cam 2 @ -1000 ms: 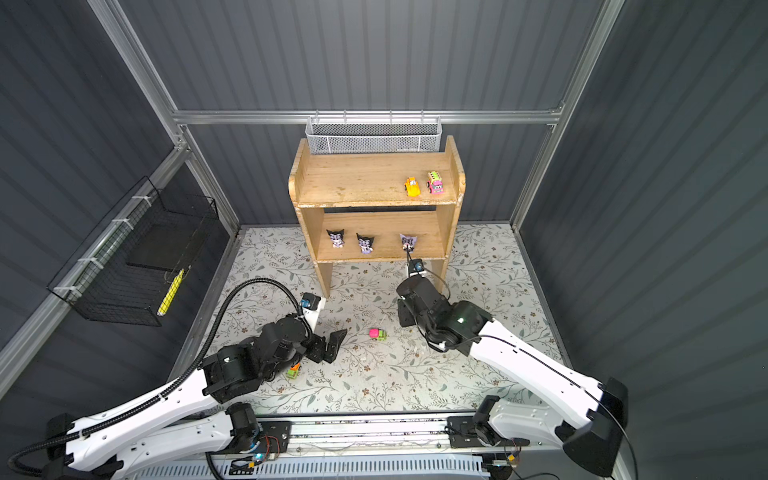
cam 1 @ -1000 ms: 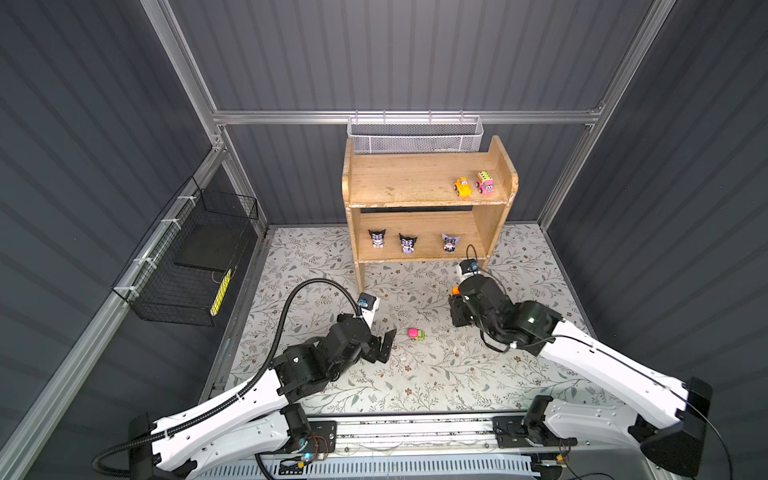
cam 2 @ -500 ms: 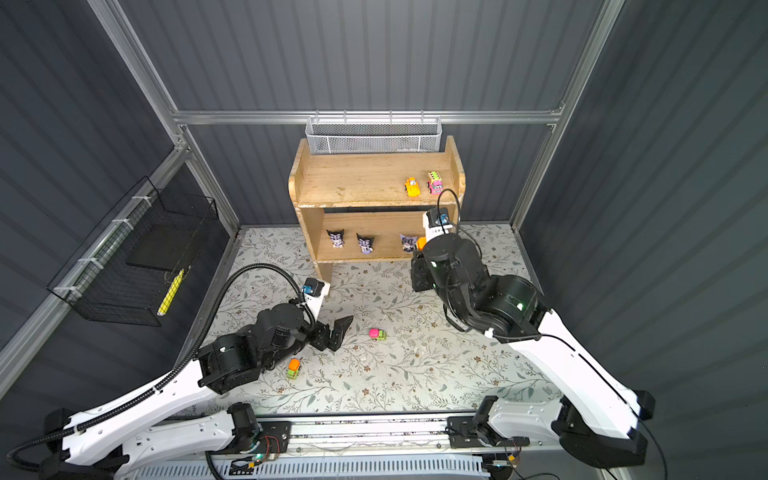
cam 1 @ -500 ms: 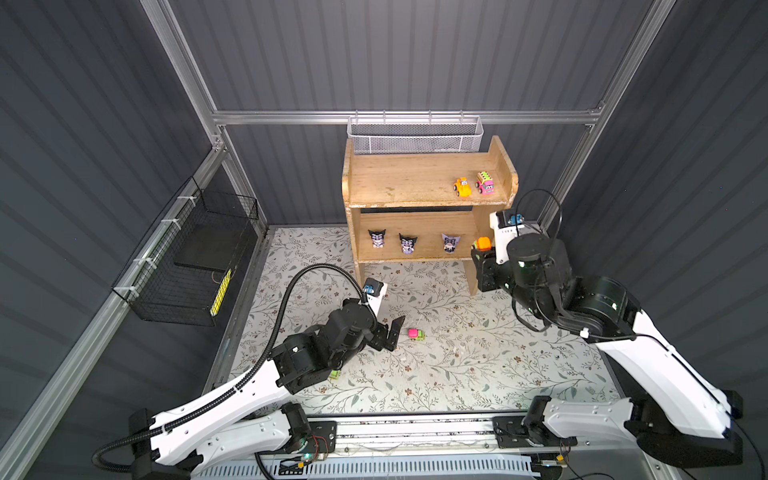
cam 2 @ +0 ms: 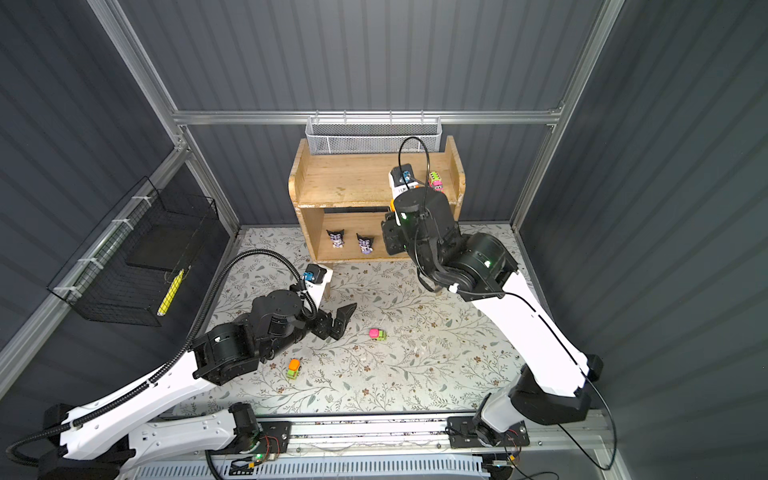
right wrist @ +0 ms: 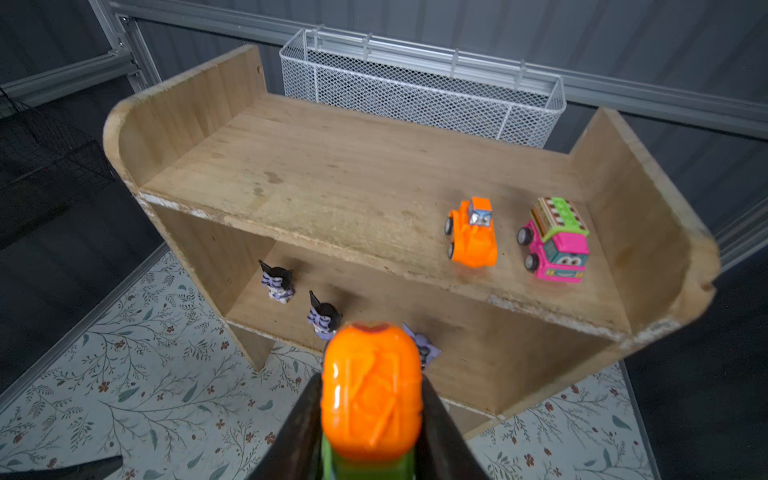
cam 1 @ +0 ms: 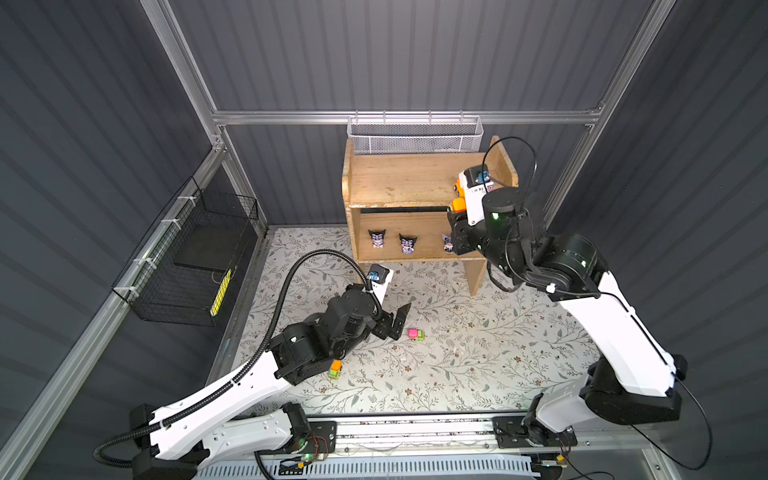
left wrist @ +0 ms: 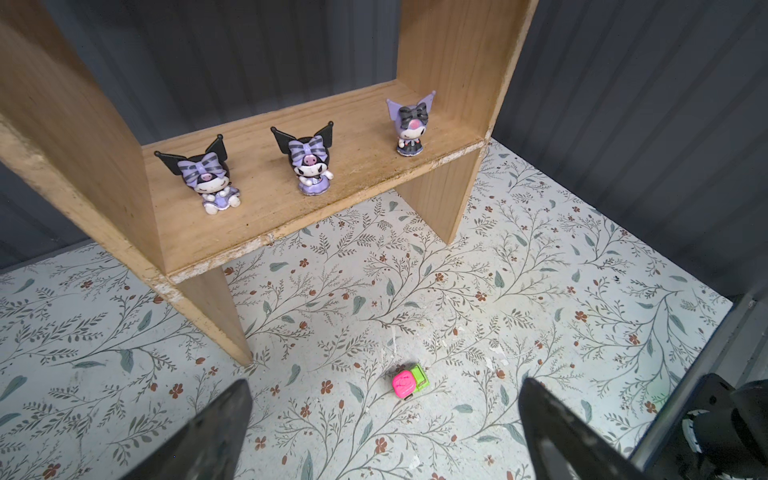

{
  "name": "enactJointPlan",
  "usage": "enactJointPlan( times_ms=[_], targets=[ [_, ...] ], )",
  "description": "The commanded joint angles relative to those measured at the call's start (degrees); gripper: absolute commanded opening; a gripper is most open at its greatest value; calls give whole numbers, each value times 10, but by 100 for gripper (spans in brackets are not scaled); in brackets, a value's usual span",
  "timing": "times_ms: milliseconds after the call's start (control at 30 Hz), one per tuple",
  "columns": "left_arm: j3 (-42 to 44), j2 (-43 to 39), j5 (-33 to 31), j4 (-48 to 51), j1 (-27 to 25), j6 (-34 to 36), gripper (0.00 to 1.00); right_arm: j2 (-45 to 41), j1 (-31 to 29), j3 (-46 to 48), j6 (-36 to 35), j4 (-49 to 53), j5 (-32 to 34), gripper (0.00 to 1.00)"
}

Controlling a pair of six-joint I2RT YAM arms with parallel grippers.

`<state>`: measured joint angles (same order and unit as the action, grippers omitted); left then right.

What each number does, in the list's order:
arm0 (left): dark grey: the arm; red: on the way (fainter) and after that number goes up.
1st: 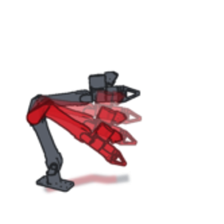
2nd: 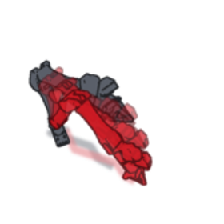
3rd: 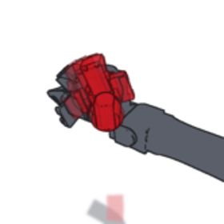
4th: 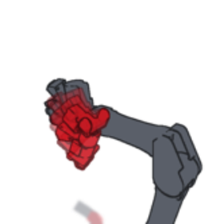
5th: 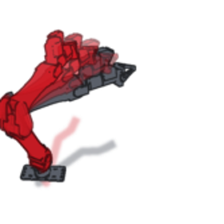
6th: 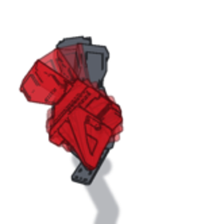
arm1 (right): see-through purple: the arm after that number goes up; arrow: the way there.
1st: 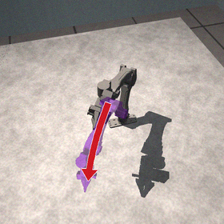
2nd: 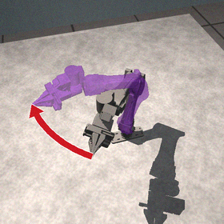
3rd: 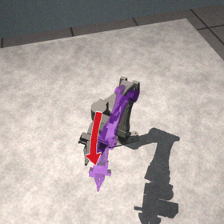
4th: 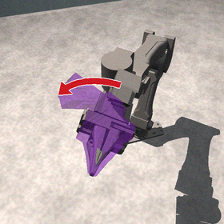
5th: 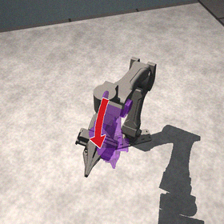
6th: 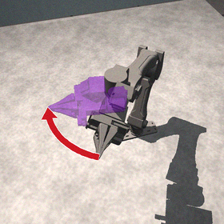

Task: Place and organize the plastic toys onto the shelf
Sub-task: 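Lift the orange-and-green toy car with the right gripper up to the top shelf, then lower the orange-and-green car onto the top shelf beside the bulldozer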

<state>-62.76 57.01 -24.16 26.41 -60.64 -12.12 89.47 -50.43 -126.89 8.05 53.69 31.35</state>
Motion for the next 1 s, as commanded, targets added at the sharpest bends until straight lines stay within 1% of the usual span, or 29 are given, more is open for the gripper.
enactJointPlan(
  times_ms=[0,100,233,467,667,967],
  targets=[
    [-30,2,-9,16,4,15,100,51,20,-71,-26,15,-29,34],
    [-45,5,-13,23,4,22,100,105,40,-148,-32,33,-44,34],
    [-60,6,-21,31,4,34,100,149,64,-207,-36,37,-69,34],
    [-60,10,-53,29,4,53,100,190,91,-237,-39,18,-92,35],
    [-57,16,-63,21,4,64,100,212,107,-238,-30,8,-109,35],
    [-47,9,-69,17,4,68,100,230,122,-238,-20,1,-118,36]
  ],
)
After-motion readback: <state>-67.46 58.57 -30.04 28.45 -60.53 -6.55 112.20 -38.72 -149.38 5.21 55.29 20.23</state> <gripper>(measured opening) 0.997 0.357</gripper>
